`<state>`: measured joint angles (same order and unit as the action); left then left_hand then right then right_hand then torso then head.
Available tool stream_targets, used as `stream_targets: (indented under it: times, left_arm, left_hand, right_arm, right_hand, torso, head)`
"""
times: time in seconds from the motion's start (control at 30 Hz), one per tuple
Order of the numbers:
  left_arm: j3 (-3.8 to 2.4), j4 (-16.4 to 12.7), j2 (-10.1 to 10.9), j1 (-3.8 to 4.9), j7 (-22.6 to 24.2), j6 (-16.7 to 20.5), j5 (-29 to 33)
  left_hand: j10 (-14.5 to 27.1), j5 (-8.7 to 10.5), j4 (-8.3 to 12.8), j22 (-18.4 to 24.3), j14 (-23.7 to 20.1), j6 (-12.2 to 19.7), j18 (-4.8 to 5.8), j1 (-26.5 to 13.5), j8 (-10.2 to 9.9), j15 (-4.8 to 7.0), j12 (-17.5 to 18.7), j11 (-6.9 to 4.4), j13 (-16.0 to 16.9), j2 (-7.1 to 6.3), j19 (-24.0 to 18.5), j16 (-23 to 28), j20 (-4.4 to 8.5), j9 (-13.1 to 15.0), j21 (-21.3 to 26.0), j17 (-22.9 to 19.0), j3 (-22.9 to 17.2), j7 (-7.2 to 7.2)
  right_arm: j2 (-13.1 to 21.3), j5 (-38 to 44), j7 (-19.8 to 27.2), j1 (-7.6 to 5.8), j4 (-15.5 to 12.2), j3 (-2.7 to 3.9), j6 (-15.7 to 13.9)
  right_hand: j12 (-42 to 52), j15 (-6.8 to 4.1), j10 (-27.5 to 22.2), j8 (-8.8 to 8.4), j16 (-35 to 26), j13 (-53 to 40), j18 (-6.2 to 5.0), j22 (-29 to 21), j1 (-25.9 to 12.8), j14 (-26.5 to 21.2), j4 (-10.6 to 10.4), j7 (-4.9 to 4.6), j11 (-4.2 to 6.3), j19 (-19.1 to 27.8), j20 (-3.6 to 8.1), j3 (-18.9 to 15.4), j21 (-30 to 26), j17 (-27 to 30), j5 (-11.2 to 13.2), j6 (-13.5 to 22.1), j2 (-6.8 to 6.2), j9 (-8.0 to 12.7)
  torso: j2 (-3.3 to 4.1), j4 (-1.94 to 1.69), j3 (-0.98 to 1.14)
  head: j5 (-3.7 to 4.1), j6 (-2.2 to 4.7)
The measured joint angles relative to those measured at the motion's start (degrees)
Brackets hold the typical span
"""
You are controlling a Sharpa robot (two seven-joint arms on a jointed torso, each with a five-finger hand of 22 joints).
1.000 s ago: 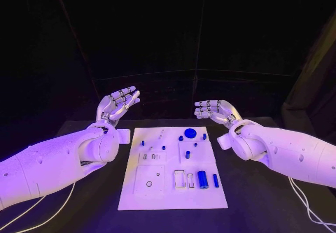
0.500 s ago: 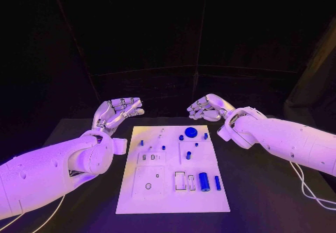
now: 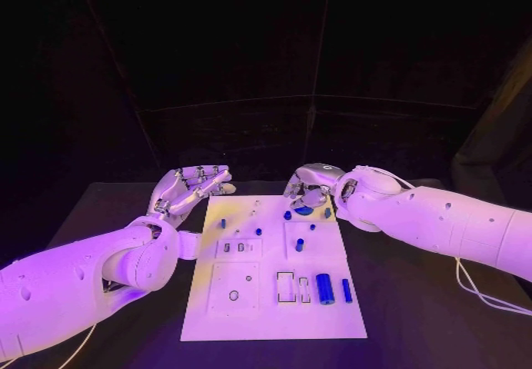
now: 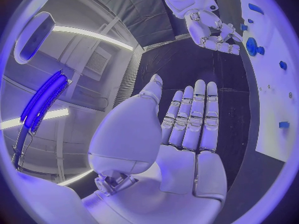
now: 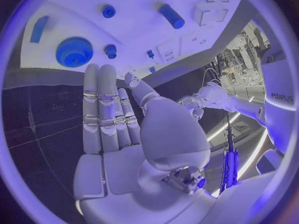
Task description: Assemble the parts on the task board
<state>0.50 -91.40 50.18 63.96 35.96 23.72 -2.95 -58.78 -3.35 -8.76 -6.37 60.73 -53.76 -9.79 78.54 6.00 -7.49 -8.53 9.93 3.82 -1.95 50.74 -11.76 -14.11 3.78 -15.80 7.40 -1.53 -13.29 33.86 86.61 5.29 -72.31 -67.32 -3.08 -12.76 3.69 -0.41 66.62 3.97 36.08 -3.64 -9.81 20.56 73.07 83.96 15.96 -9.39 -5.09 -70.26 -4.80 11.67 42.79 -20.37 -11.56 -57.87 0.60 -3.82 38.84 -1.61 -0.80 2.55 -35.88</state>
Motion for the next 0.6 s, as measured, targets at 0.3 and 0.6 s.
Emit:
stream_targets:
  times: [0.3,0.6]
  left_arm:
    - [0.25,-0.1,0.0,0.0,-0.5,-0.9,0.0]
    - [0.3,-0.1,0.0,0.0,-0.6,-1.2,0.0]
  left_hand:
    - [0.2,0.0,0.2,0.1,0.2,0.0,0.0,-0.2,-0.3,-0.2,0.3,0.22,0.0,0.22,0.0,0.2,0.0,0.0,0.0,0.1,0.2,0.0]
    - [0.2,0.0,0.2,0.1,0.2,0.0,0.02,-0.2,-0.3,-0.2,0.3,0.22,0.0,0.22,0.0,0.2,0.0,0.0,0.0,0.1,0.2,0.0]
  right_arm:
    - [-1.1,7.7,-3.5,-0.05,0.1,0.03,2.7]
    - [-1.9,10.6,-5.1,-0.06,0.8,0.03,4.7]
  right_hand:
    - [0.0,0.0,-0.5,0.0,14.4,-0.1,0.0,4.0,-0.9,0.0,-0.2,0.05,-0.12,0.6,-0.33,1.8,6.3,-13.0,0.1,0.1,-0.82,0.0]
    - [0.0,0.0,-1.0,0.0,21.5,-0.1,0.0,10.6,-0.9,0.0,-0.3,0.25,-0.22,0.8,-0.46,3.0,12.3,-20.2,0.4,0.2,-0.82,0.0]
  torso:
    - [0.81,-0.54,-0.14]
    - [1.33,-0.75,-0.21]
  head:
    - [0.46,0.02]
    - [0.88,0.21]
